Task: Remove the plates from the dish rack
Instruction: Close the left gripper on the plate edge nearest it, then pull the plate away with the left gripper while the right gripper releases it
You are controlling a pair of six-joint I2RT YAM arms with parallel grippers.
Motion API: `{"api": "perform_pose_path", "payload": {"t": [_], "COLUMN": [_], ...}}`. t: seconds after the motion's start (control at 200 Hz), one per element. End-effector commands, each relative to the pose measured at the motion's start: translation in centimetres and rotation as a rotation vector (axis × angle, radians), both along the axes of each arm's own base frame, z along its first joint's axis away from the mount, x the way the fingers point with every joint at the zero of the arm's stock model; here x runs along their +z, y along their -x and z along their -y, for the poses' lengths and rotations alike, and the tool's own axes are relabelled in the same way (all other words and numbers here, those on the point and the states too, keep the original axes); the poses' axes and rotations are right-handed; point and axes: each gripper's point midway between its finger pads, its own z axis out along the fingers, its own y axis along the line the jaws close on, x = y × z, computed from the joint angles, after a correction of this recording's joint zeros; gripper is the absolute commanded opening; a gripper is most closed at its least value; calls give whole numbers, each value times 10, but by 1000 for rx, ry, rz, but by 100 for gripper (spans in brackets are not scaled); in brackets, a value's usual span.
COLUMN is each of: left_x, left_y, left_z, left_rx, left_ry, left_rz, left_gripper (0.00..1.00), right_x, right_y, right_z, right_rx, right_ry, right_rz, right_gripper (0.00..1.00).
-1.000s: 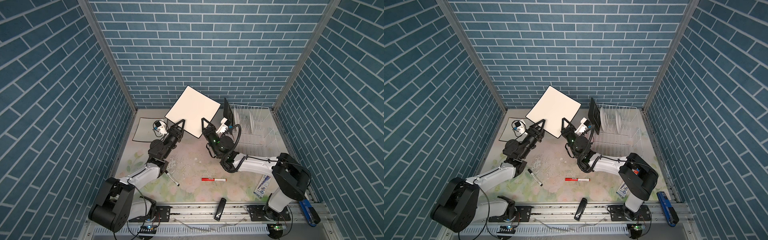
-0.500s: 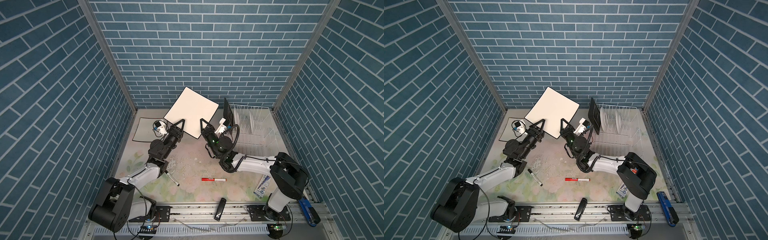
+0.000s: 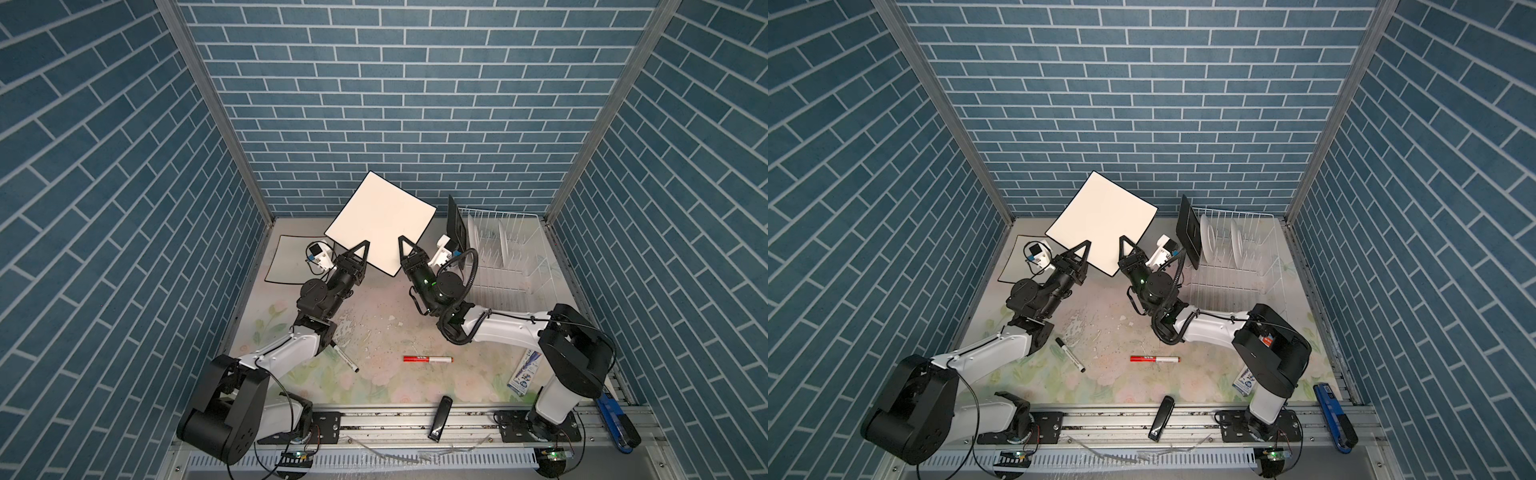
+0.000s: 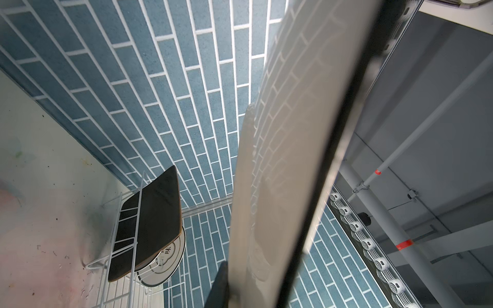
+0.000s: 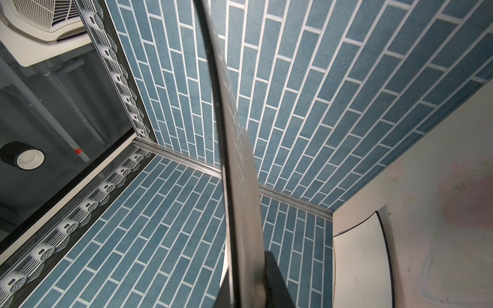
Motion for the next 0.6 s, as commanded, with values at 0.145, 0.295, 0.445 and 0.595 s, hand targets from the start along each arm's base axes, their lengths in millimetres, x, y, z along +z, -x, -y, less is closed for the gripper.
{"api": "perform_pose_path", "payload": {"t": [0.145, 0.295, 0.445, 0.595], "left_x": [11, 18, 30, 37], "left_y": [10, 8, 8, 8], "left_z": [-4, -6, -6, -8], "left_rx": [24, 32, 32, 44], "left_ry": [-4, 15, 22, 20], "left_rz": [83, 94, 114, 119], "left_gripper": [0, 0, 0, 0], "right_x": [75, 70, 69, 66], "right_y": [17, 16, 16, 14], "right_z": [11, 13, 15, 19], "right_rx": [38, 32, 26, 12], "right_ry": [-218, -202, -192, -164], "right_rz": [137, 122, 116, 92], "right_gripper": [0, 37, 57, 74]}}
